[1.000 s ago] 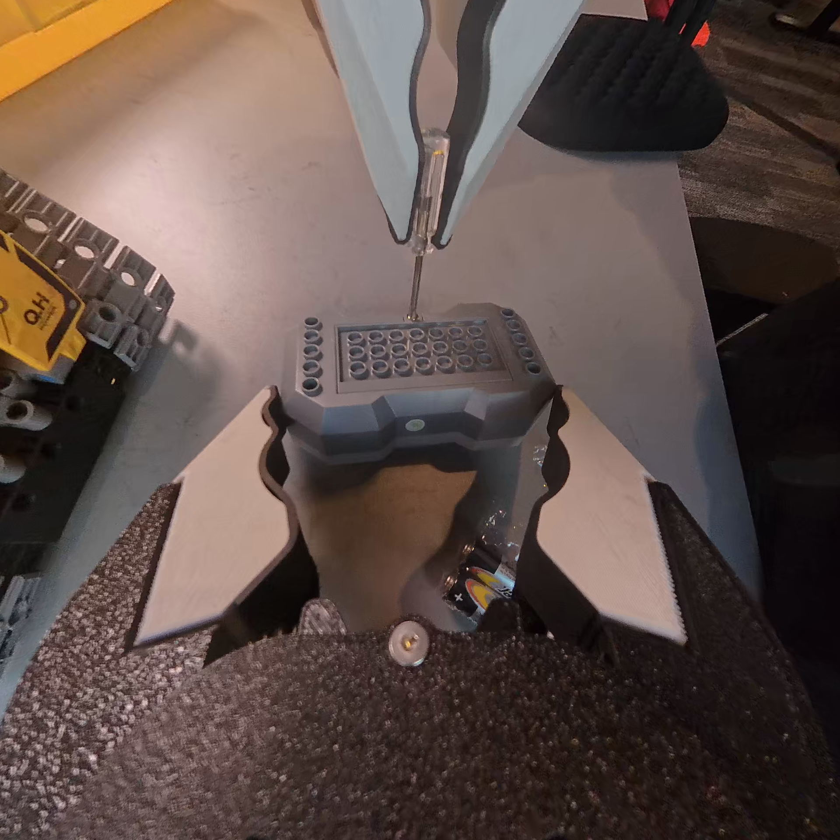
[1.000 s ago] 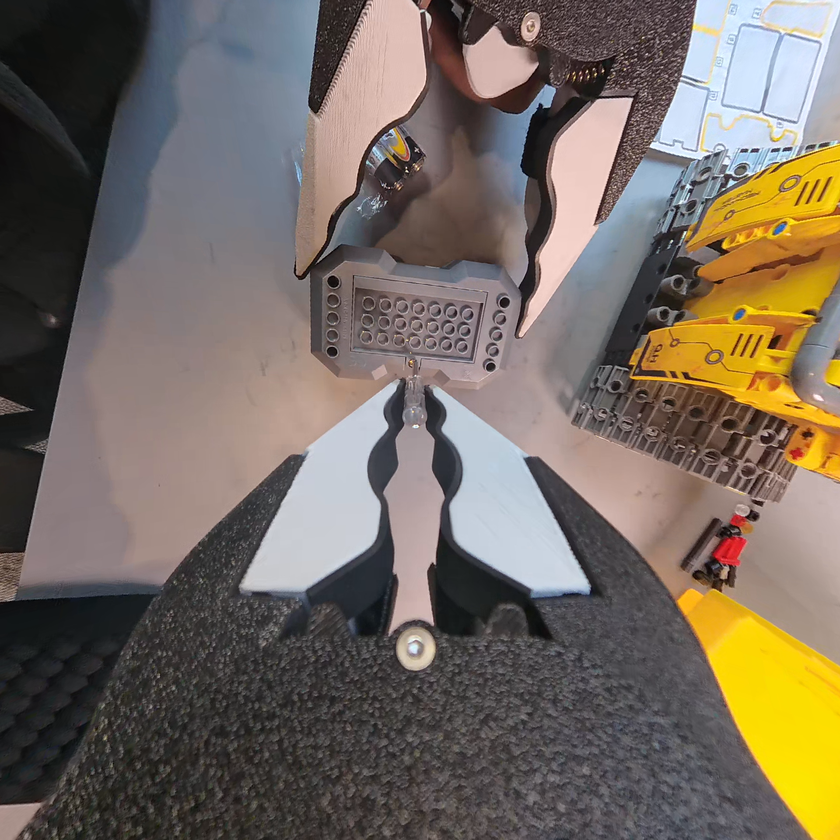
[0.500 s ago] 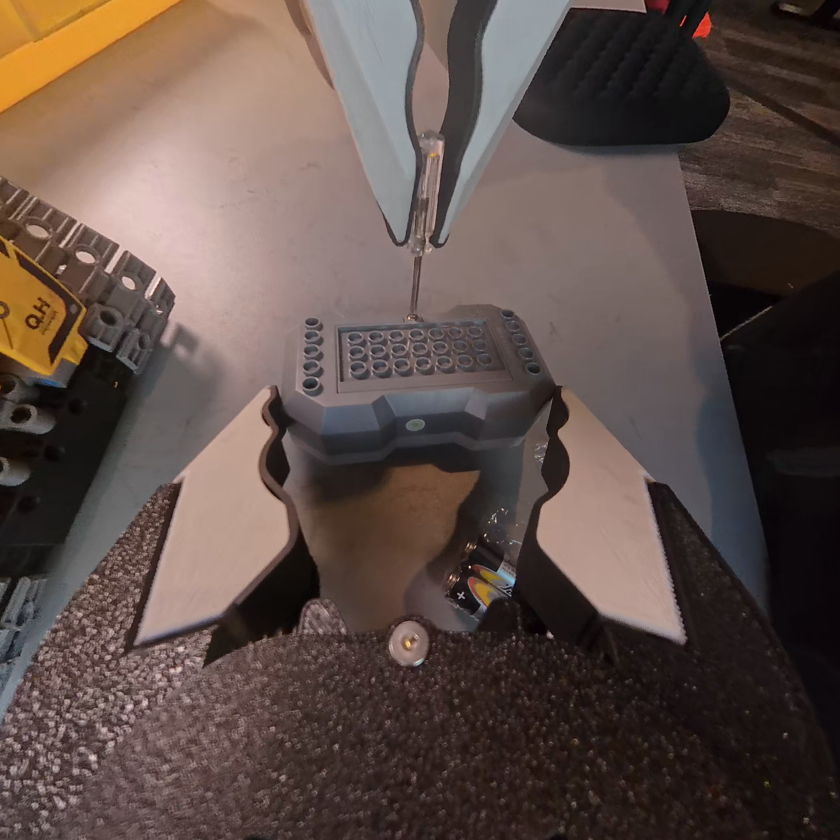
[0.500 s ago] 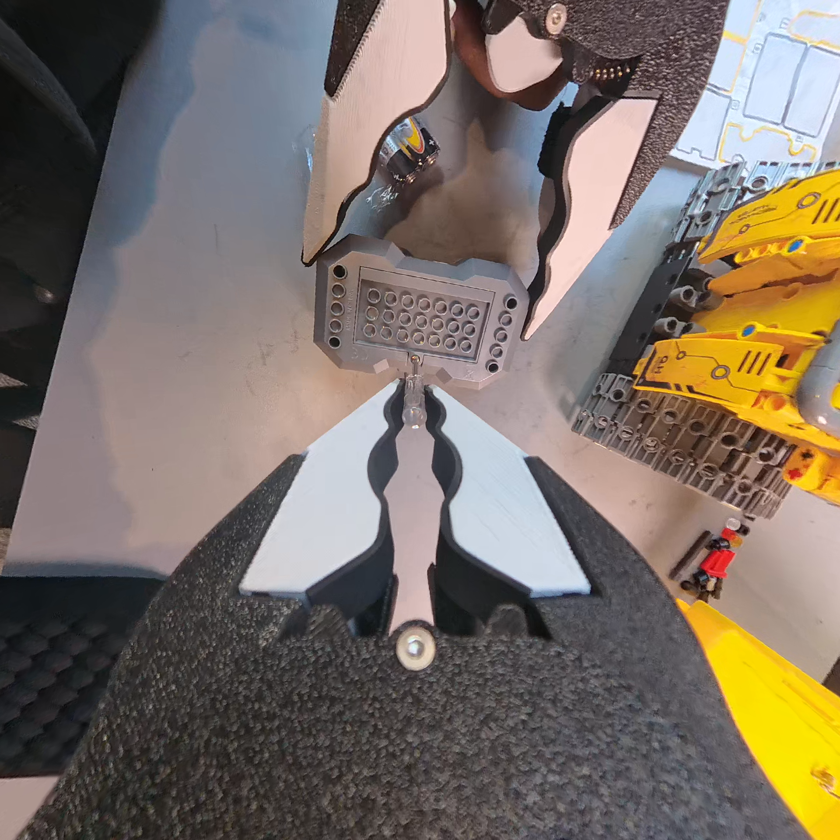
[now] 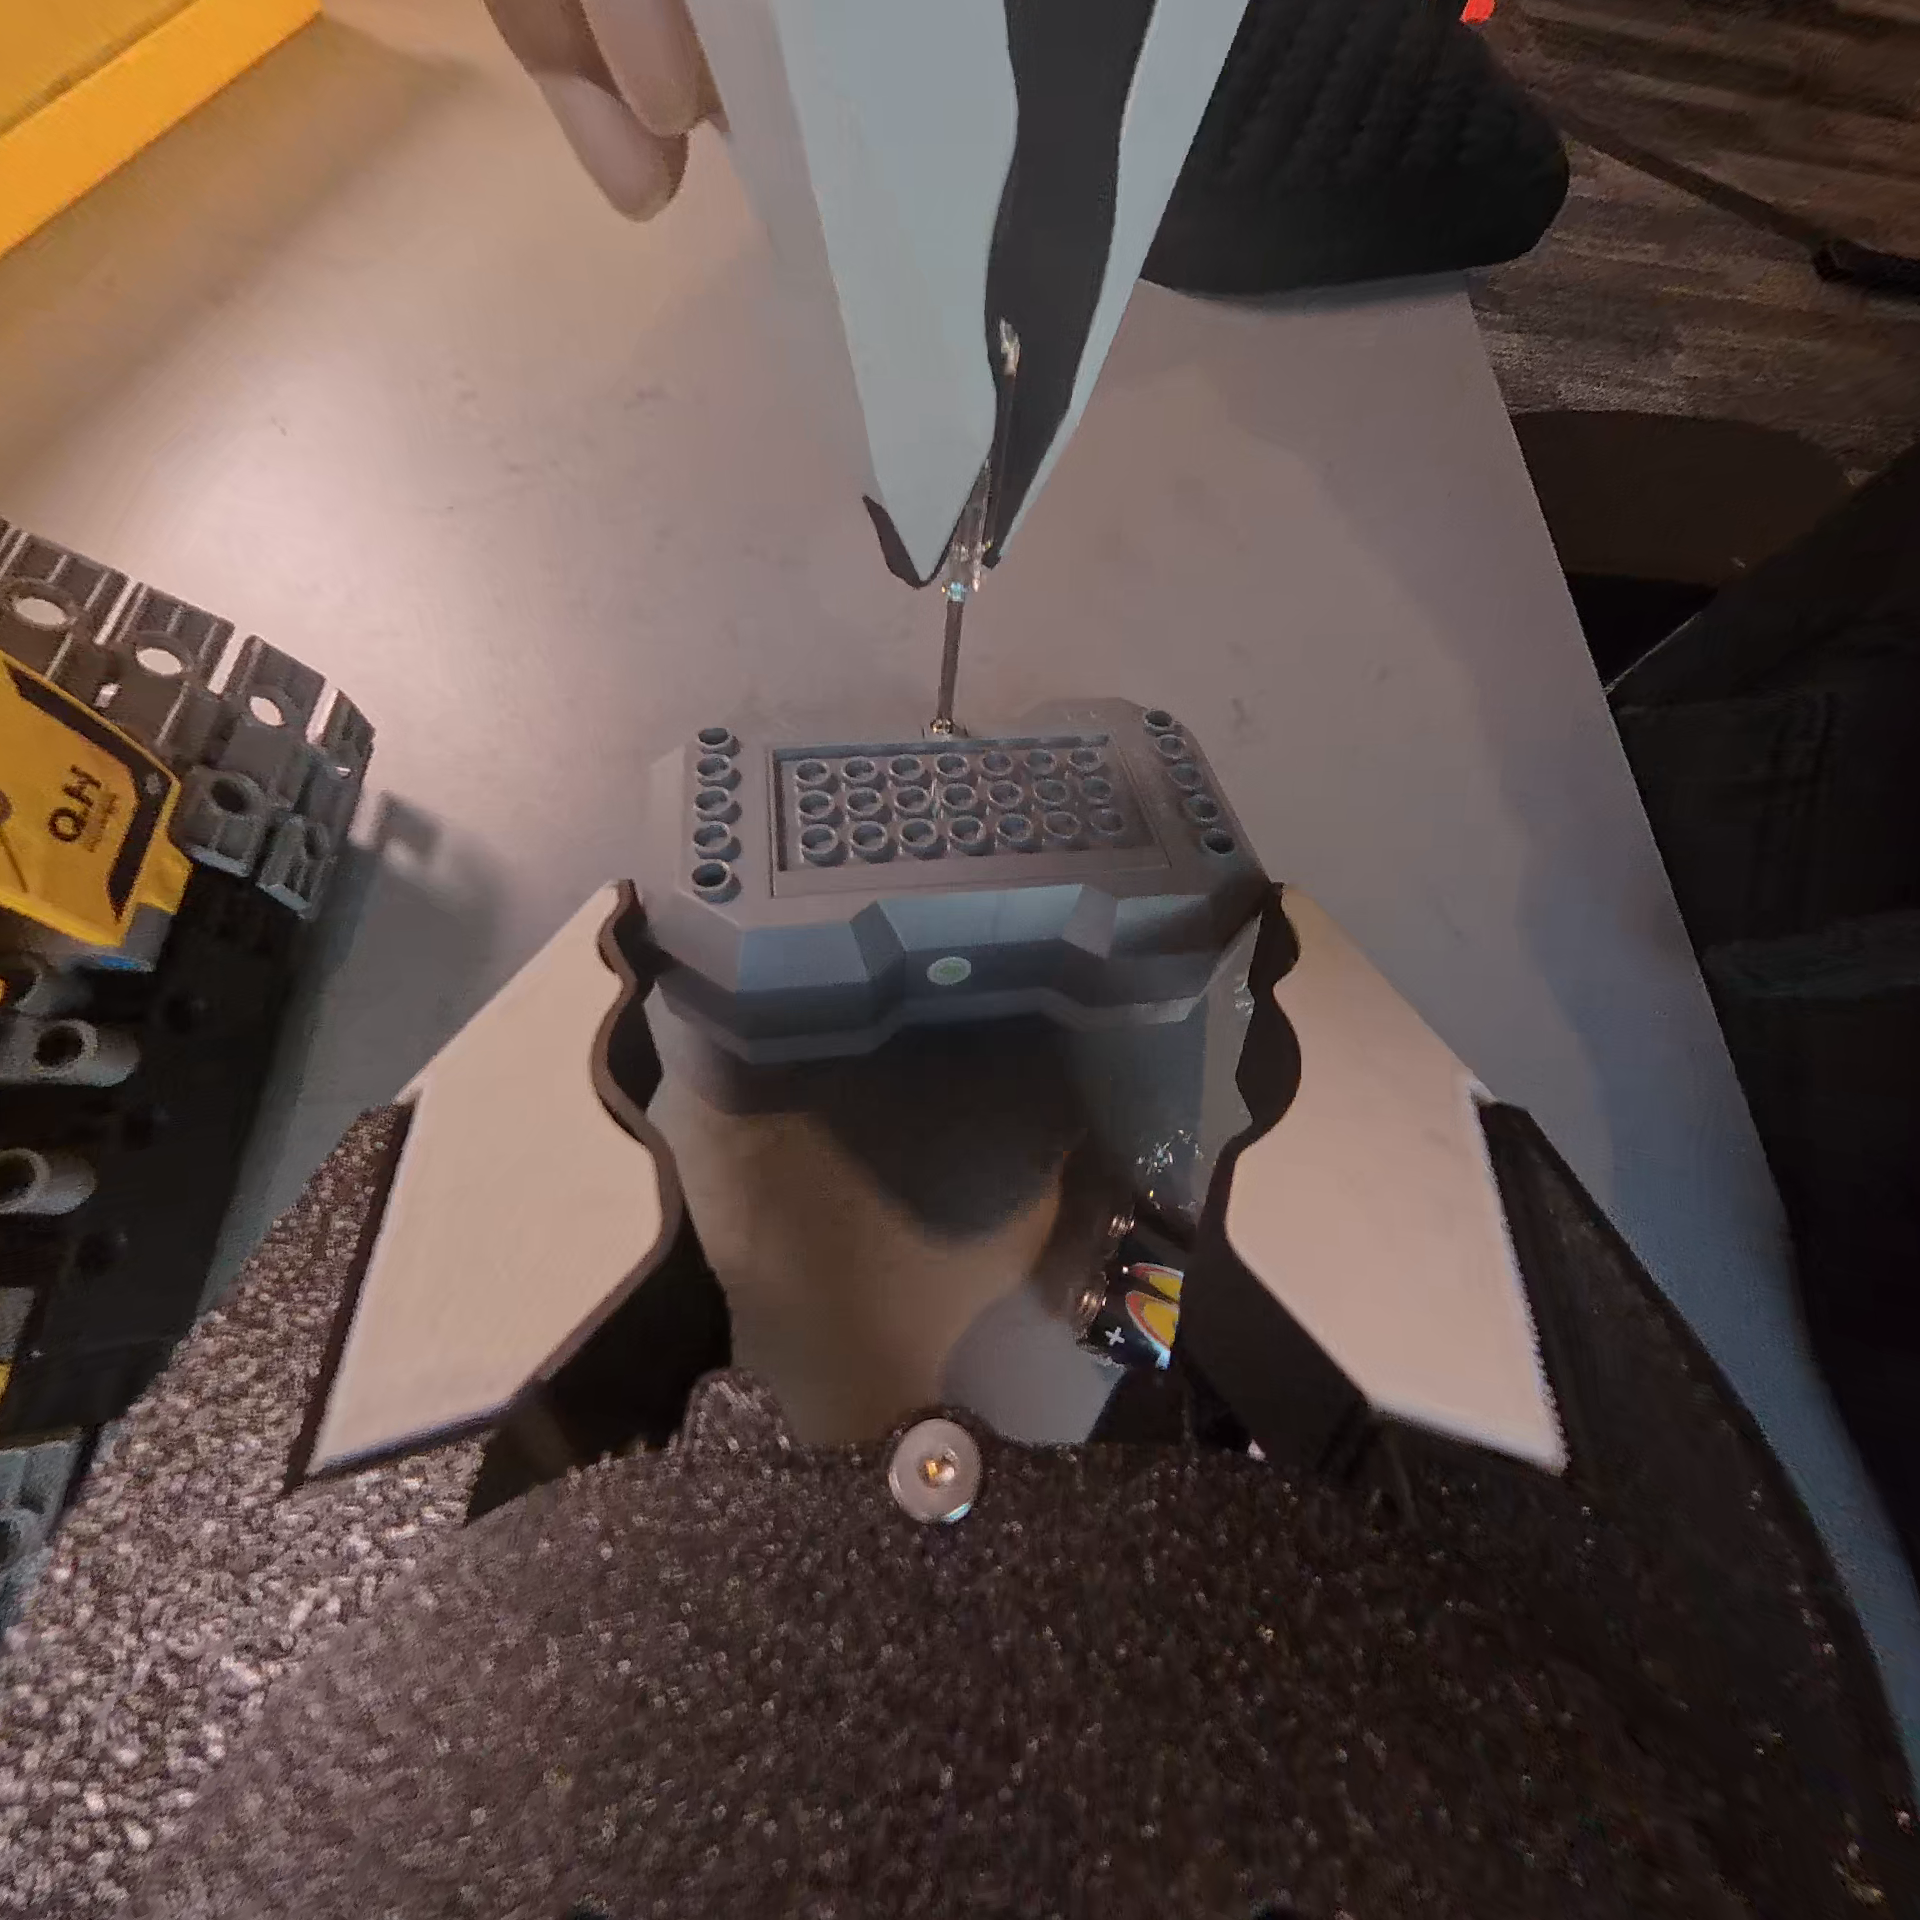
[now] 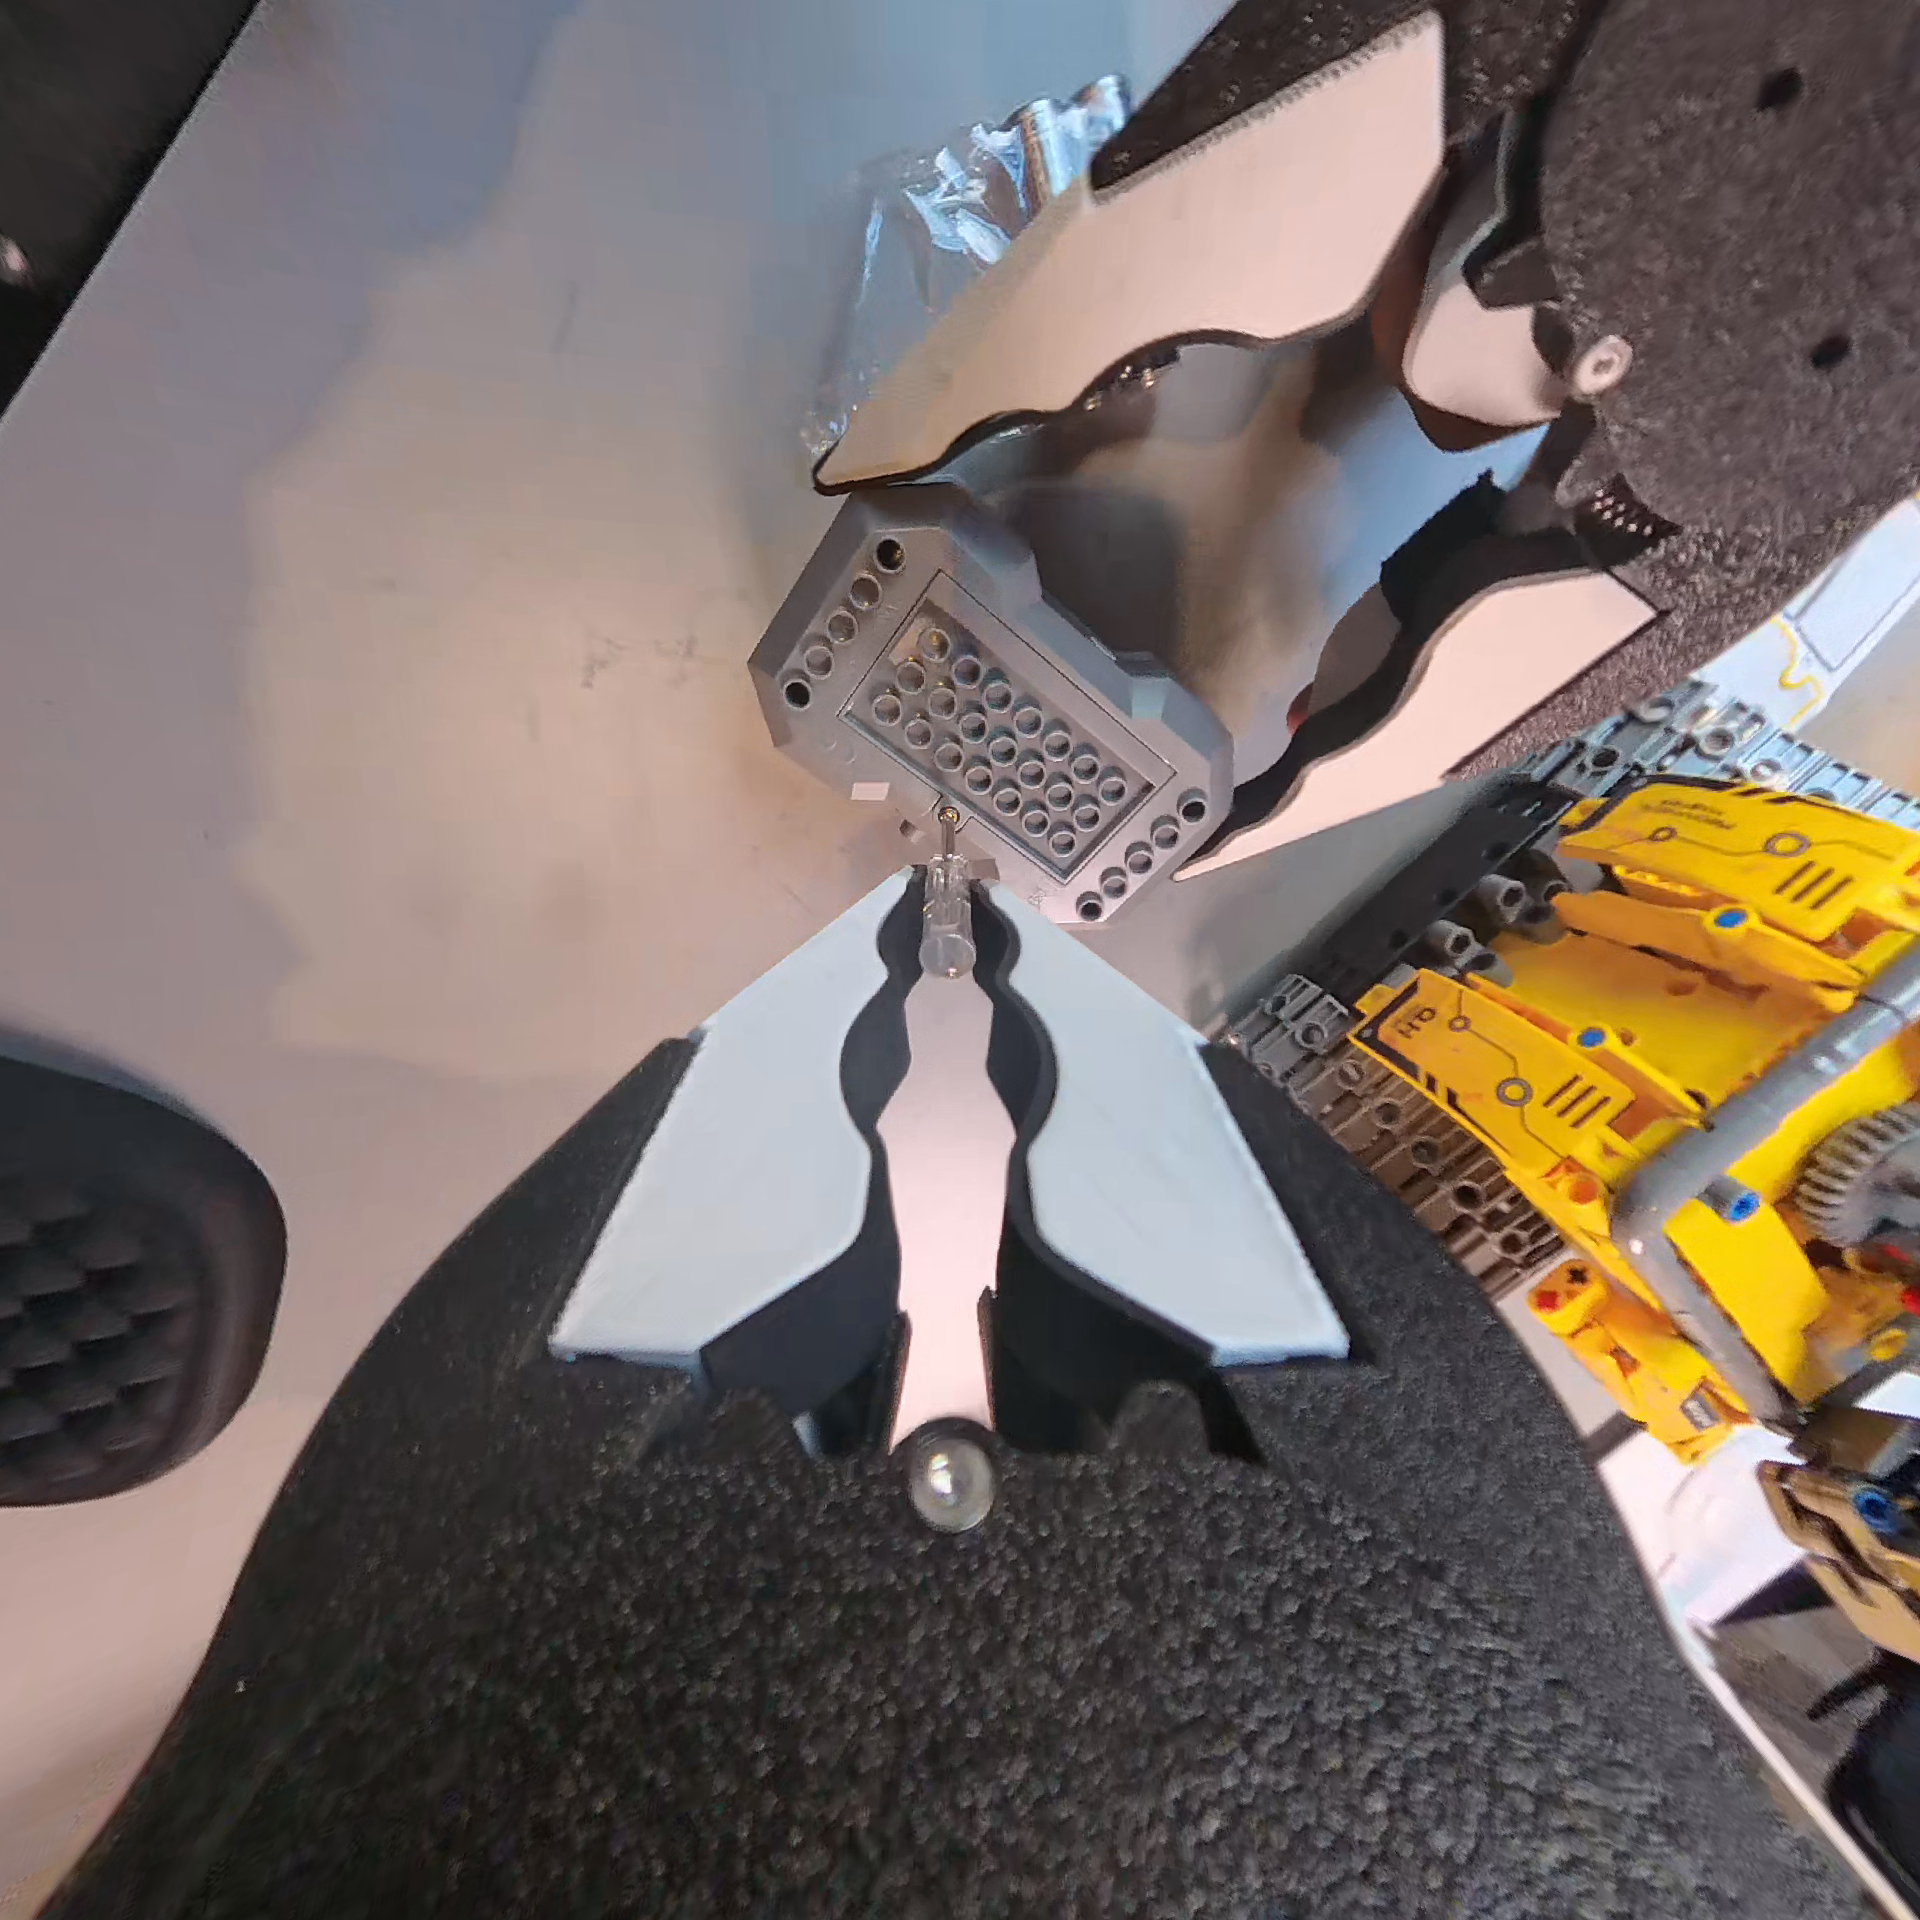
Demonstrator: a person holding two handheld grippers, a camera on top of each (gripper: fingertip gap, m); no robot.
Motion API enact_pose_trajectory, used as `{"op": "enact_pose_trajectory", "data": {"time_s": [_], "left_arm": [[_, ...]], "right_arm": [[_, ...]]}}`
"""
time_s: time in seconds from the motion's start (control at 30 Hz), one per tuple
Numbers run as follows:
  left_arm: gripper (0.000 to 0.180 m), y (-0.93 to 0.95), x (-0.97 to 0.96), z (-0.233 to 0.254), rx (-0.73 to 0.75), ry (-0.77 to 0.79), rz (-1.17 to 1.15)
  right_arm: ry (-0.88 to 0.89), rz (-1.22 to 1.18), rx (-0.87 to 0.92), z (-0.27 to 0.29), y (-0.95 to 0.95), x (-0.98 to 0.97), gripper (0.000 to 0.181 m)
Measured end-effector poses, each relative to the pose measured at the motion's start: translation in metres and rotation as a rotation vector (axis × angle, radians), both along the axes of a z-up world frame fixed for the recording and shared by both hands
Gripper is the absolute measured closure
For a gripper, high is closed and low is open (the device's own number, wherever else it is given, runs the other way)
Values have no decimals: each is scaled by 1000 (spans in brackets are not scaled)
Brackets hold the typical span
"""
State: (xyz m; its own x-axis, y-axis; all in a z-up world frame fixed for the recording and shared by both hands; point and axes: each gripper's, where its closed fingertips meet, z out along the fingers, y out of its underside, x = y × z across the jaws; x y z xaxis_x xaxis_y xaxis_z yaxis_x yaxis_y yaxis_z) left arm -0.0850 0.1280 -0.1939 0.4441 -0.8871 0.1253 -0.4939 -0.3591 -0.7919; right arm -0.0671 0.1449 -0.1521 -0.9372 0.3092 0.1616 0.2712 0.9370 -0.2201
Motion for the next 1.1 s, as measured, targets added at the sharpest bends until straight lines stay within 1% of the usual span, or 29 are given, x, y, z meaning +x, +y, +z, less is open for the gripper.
{"op": "enact_pose_trajectory", "data": {"time_s": [0.03,0.2,0.3,0.37,0.6,0.7,0.83,0.97,1.07,1.1], "left_arm": [[66,0,0,0,0,0,-8],[66,-1,0,0,1,0,-41],[66,-1,-1,0,2,0,-52],[66,-1,-1,0,3,0,-49],[66,-1,-1,0,2,4,-9],[66,-2,-2,0,-2,13,12],[65,-1,-5,-1,-5,23,55],[65,1,-8,-1,-7,30,109],[65,2,-10,-1,-11,29,124],[65,2,-9,-1,-9,29,123]], "right_arm": [[6,17,13,0,0,0,174],[36,89,64,0,-3,0,174],[46,65,40,0,-3,1,174],[54,6,-9,-1,-4,1,174],[50,-434,-242,-2,0,2,174],[33,-603,-275,-3,1,3,174],[-47,-913,-301,-6,4,4,174],[-98,-1090,-255,-21,4,16,174],[-91,-1174,-354,-24,2,14,174],[-85,-1171,-356,-22,3,12,174]]}}
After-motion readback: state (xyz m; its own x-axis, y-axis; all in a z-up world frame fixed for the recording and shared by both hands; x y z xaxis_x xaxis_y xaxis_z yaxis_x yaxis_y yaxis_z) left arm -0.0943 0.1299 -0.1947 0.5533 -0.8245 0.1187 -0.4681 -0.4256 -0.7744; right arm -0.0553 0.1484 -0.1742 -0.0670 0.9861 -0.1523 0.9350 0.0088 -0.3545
